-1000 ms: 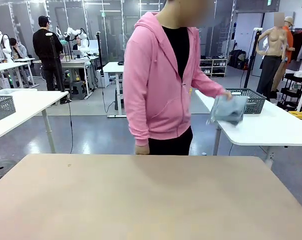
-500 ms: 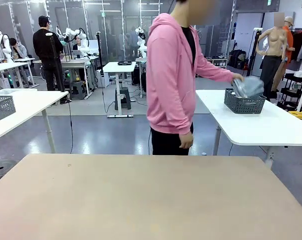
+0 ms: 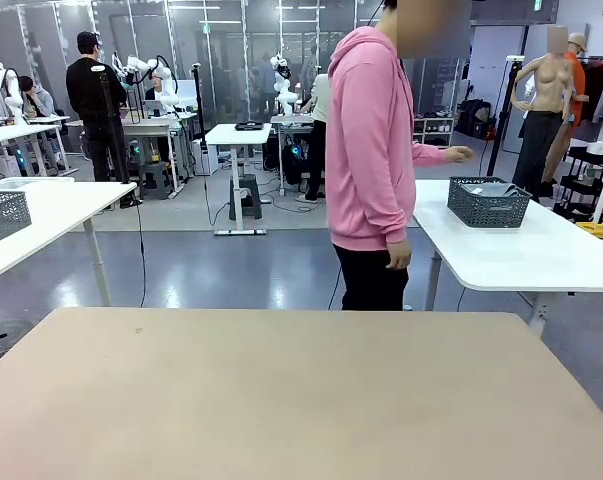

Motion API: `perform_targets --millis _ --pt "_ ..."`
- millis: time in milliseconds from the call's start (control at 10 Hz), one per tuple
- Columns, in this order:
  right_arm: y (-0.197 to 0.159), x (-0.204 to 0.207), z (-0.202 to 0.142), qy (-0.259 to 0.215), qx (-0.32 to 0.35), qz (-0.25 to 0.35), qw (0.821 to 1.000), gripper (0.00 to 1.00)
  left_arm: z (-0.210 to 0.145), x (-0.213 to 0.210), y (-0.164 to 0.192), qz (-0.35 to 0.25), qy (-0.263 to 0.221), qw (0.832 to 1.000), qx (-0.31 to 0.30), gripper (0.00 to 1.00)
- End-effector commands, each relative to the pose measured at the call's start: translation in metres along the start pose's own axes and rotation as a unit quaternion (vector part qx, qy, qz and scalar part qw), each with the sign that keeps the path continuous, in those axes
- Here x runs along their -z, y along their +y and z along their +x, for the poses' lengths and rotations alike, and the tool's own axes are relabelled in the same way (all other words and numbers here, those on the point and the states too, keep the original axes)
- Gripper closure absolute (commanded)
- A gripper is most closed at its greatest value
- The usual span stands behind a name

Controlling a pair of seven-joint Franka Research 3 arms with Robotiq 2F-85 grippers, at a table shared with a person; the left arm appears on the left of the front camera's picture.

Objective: Fold the towels and place them in the basket.
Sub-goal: Stack the folded Towel with hook on the right side of the table.

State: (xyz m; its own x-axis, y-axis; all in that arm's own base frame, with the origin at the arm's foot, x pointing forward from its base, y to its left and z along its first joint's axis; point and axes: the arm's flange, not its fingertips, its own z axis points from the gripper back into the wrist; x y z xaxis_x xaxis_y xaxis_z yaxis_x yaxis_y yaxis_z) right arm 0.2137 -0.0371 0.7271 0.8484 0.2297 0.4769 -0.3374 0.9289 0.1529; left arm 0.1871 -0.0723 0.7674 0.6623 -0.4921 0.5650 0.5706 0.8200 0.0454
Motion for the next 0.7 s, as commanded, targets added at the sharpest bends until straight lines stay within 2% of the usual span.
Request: perform_targets --millis 0,600 --pt "-0.0004 -0.0015 -0.0003 -0.003 -0.007 0.008 1.000 0.00 0.0006 0.0007 -0.0001 -0.002 -0.005 1.000 0.003 0.00" --pt "-0.0004 -0.0015 -0.0003 -0.003 -0.007 0.008 1.000 0.00 0.0006 0.0007 -0.0001 -0.002 -0.005 1.000 0.003 0.00"
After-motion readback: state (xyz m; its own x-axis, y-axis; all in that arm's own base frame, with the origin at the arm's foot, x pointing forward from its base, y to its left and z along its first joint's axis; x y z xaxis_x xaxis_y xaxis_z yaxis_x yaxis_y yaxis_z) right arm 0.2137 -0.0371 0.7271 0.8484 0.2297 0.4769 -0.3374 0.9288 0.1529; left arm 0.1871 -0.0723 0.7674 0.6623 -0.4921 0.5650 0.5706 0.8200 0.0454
